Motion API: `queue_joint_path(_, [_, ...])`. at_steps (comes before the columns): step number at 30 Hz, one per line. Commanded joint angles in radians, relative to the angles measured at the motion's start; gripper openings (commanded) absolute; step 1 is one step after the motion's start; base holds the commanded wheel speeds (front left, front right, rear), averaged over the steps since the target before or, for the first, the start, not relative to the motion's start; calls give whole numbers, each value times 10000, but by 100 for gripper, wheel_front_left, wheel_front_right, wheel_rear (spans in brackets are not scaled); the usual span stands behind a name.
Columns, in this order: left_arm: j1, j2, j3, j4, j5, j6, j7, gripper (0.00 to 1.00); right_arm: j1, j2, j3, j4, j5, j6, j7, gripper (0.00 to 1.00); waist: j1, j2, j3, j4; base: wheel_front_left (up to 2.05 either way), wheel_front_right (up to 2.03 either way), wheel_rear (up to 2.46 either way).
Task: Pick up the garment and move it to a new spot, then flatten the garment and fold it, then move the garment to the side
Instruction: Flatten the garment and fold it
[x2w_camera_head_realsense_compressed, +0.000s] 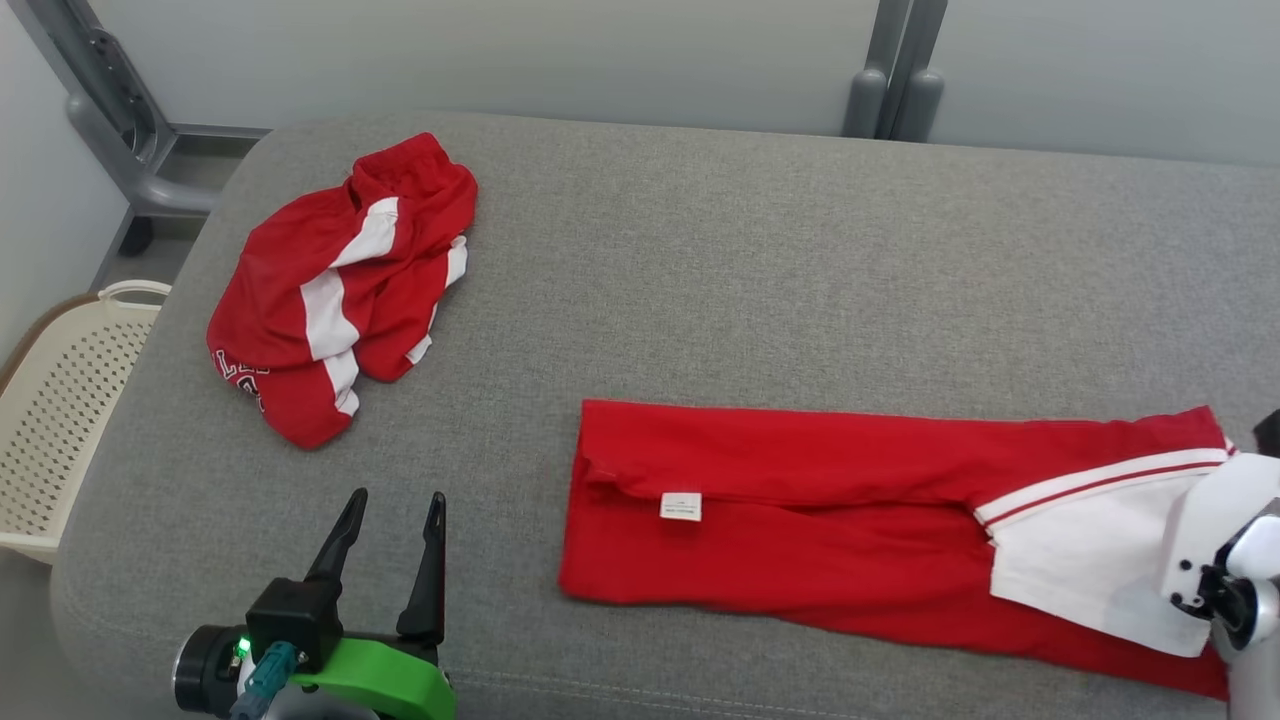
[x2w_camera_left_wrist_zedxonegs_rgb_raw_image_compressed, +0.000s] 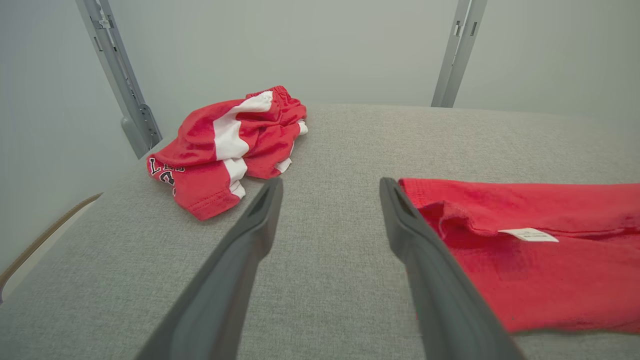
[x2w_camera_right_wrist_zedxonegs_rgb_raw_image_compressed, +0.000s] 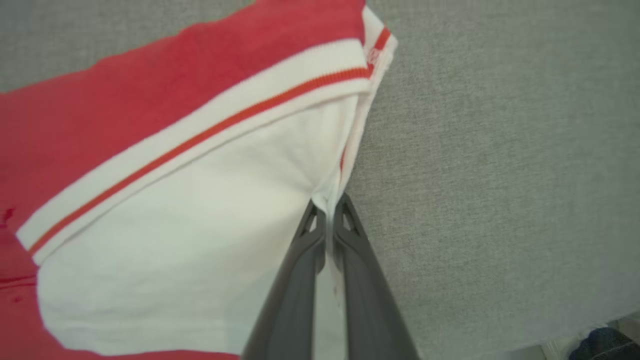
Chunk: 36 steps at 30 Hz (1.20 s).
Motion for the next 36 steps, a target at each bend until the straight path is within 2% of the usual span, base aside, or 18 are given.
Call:
queue_joint_path(1, [78,2,38,-40,86,-43,-30,100,-24,-158,-164,-194,-124,-21,80,0,0,0,31,-22,0,0,0])
queue_joint_path(9, [32,-80,30,-71,125,14,-30,100,-70,-623,-1144,-1288,-692,-19,680,0,0,0,126,-115,0,0,0])
queue_joint_path(15, [-64,-130,2,34,117,-51,-28,100,207,-692,-994,-1797,-986,-19,1054,0,0,0,75,-91,0,0,0])
queue_joint_path(21, [-19,-119,61,104,136,-29,-30,100,495,-434,346,-2380,-339,-18,1619,0,0,0,-21,-116,0,0,0])
queue_joint_path(28, [-179,-52,45,146,185,-76,-30,100,704,-196,2354,-2944,493,-18,2116,0,0,0,-71,-122,0,0,0])
queue_joint_path(36, [-300,-149,-24,228,251,-121,-30,100,-38,61,4377,-2331,1253,-16,1973,0,0,0,-37,-86,0,0,0])
